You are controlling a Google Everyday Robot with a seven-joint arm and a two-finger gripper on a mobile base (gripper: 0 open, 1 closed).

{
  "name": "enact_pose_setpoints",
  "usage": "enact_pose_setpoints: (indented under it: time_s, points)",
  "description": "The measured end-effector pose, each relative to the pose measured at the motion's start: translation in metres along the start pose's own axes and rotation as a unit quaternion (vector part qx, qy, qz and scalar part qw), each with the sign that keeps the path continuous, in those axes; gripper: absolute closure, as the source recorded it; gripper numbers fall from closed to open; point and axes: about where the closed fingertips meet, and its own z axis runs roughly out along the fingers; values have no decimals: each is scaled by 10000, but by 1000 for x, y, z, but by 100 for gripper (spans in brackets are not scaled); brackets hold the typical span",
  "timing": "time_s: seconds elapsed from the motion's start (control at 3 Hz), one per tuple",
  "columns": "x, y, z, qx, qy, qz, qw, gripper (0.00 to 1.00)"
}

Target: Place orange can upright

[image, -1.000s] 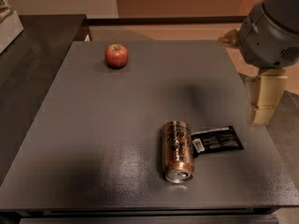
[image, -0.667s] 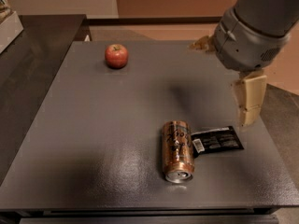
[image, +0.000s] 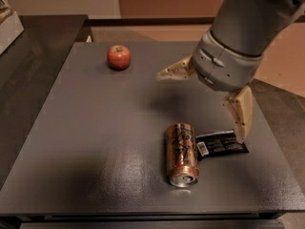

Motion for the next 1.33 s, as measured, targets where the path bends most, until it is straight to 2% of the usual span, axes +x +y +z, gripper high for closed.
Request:
enact_pose_setpoints:
  time_s: [0.33, 0.67, 1.0, 1.33]
  points:
    - [-9, 14, 18, -252, 80, -1000, 9946, 0]
    - [-10, 32, 34, -538, 217, -1834, 9813, 0]
    - [-15, 43, 52, -787, 272, -2547, 9634, 0]
    - [-23, 48, 67, -861, 267, -2926, 9520, 0]
